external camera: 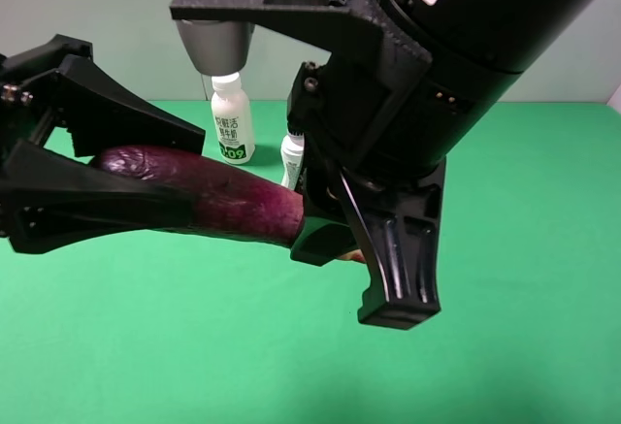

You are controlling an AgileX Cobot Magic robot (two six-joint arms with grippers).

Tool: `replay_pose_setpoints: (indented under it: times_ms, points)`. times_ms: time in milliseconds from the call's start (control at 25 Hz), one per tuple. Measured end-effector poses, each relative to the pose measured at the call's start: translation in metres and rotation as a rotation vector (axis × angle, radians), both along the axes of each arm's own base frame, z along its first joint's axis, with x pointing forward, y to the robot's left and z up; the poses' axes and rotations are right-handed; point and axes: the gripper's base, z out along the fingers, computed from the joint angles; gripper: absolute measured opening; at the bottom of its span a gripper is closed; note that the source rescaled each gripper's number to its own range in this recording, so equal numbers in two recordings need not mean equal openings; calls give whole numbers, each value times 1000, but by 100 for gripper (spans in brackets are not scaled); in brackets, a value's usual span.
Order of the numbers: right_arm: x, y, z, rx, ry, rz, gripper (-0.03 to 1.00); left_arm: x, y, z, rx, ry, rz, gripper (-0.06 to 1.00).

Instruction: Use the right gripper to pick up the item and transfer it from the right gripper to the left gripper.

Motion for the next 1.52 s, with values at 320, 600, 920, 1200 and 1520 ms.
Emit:
replay_pose_setpoints:
  times_ms: [320,600,920,1200,1520]
  points:
    - [3,-1,0,-6,-6,-70,95,0,-1,2,-22,10,3,0]
    - [3,-5,4,-8,-21,-90,100,0,-1,2,-22,10,3,0]
    - [-7,-28,27,35,-17,-172,100,0,-1,2,-22,10,3,0]
    - [-20,-61,54,121,-57,-261,100,0,-1,2,-22,10,3,0]
    - [-39,-107,32,117,-54,-363,100,0,-1,2,-22,10,3,0]
